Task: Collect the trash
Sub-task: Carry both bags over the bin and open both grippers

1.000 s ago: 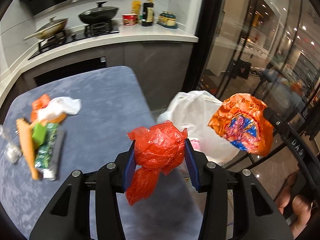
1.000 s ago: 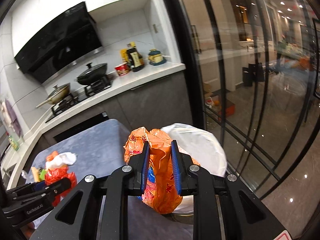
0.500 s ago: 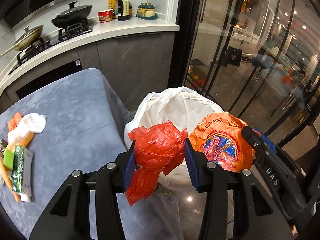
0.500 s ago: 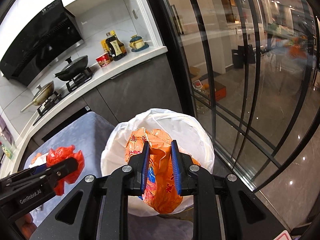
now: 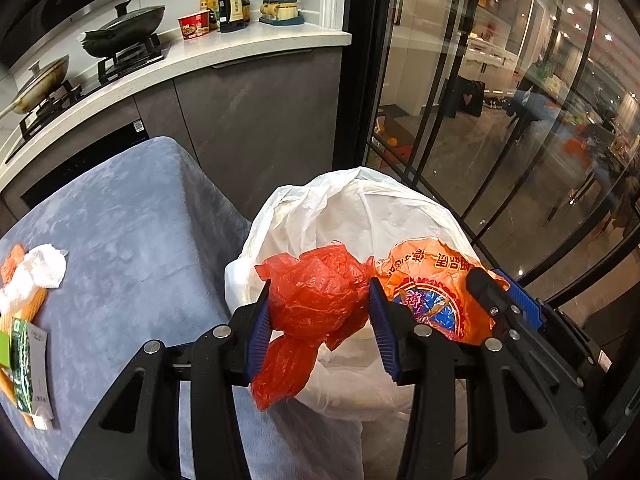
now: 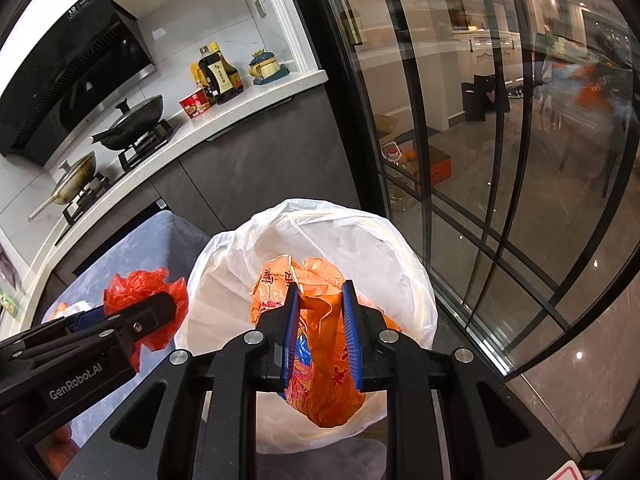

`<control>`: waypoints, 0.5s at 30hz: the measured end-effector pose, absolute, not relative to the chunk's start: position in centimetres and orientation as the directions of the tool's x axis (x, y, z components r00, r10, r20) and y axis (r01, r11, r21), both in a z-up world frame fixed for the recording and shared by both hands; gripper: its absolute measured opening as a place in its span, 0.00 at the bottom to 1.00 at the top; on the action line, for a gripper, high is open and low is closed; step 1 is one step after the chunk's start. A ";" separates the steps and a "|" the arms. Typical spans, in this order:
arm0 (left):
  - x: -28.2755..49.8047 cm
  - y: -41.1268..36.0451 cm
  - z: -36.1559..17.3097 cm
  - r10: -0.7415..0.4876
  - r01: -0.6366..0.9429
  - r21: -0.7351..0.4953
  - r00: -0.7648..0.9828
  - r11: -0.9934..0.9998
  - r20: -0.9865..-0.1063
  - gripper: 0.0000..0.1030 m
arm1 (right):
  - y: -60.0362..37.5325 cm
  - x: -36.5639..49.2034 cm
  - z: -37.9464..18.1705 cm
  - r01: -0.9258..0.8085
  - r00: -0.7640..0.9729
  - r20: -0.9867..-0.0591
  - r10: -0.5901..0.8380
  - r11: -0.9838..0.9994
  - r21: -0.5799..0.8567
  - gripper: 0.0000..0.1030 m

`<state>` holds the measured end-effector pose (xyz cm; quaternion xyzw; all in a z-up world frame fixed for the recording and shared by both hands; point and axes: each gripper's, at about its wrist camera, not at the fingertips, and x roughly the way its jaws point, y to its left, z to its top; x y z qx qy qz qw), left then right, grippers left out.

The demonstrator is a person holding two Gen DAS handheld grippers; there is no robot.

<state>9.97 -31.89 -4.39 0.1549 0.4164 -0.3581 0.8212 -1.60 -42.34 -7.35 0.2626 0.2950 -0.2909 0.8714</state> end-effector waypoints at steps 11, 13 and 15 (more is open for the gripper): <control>10.9 -33.3 -5.3 -0.434 0.717 -0.020 0.399 0.696 -0.808 0.46 | -42.5 -0.4 -8.4 0.665 0.636 -0.692 -0.340 0.696 0.269 0.24; 10.9 -33.4 -5.4 -0.434 0.719 -0.017 0.400 0.695 -0.807 0.48 | -42.5 -0.3 -8.4 0.667 0.636 -0.692 -0.343 0.695 0.269 0.24; 10.9 -33.4 -5.3 -0.433 0.718 -0.012 0.406 0.695 -0.805 0.59 | -42.5 -0.4 -8.4 0.669 0.635 -0.691 -0.347 0.693 0.267 0.25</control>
